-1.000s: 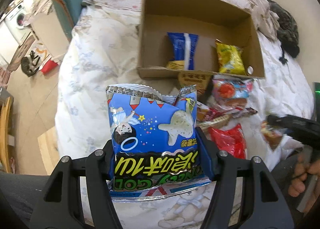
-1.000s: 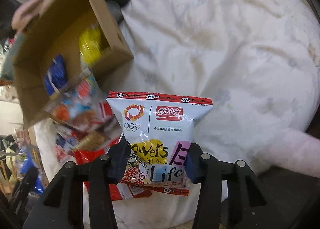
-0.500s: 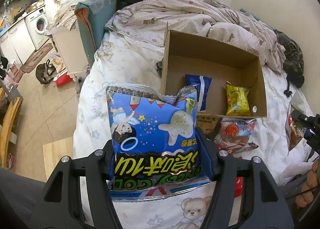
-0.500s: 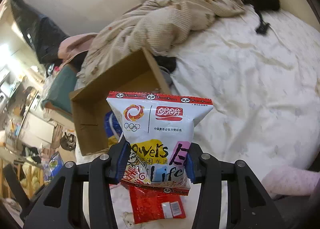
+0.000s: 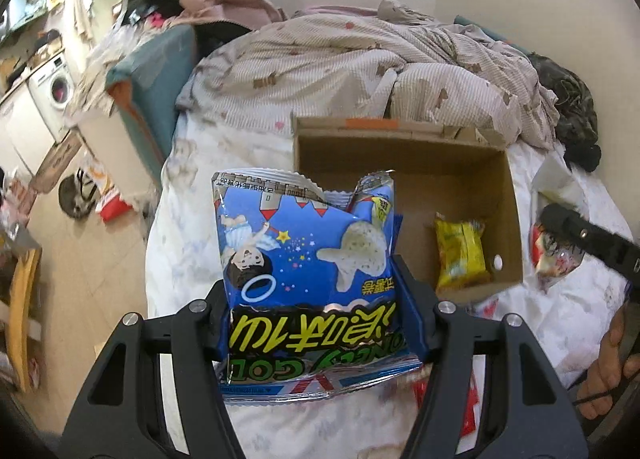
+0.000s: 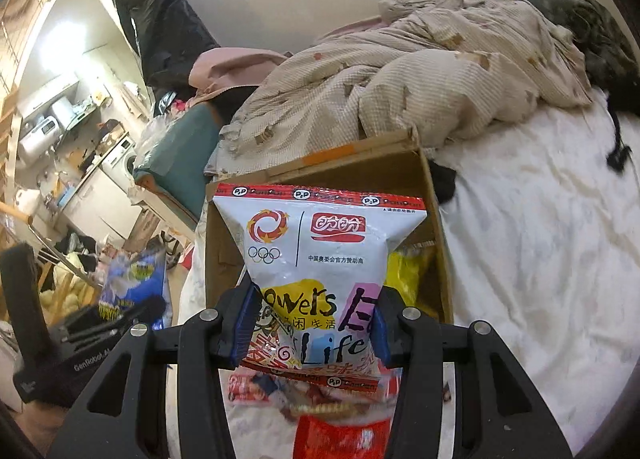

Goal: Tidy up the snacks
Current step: 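Lower both held bags into the box and open both tools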

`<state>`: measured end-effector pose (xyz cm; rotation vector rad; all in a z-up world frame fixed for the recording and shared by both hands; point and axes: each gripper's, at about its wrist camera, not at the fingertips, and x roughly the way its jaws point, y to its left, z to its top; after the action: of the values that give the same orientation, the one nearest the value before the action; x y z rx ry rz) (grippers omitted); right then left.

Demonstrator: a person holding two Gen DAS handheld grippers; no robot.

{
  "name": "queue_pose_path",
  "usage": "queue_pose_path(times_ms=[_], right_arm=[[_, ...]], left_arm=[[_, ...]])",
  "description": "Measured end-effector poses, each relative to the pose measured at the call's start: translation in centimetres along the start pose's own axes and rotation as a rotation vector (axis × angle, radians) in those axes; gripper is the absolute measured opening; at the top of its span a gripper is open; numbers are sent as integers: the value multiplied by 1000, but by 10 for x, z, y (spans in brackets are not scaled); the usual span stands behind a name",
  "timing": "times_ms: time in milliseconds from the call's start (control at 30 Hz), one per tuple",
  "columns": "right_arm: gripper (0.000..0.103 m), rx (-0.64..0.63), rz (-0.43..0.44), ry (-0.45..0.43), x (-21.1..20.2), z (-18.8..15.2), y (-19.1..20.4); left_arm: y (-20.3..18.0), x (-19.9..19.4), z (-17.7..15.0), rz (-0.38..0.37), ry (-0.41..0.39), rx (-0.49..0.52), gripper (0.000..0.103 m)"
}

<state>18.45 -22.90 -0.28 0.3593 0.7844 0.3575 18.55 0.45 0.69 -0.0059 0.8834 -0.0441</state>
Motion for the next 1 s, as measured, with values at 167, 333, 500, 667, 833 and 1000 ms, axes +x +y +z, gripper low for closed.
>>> queue_pose_path(times_ms=[167, 333, 500, 667, 833, 1000], right_arm=[[49, -23, -13, 22, 25, 18, -1], [49, -47, -31, 51, 47, 19, -7], [49, -22, -45, 86, 63, 12, -19], [49, -9, -50, 123, 76, 8, -26], [49, -41, -73, 187, 95, -1, -22], [51, -41, -74, 191, 98, -2, -20]], left_arm=[[-13, 20, 27, -6, -34, 49, 61], [-26, 45, 34, -26, -70, 84, 61], [-35, 69, 28, -46, -44, 134, 61], [-35, 77, 28, -46, -31, 121, 61], [-32, 83, 29, -47, -8, 85, 61], [-29, 85, 27, -38, -3, 89, 61]])
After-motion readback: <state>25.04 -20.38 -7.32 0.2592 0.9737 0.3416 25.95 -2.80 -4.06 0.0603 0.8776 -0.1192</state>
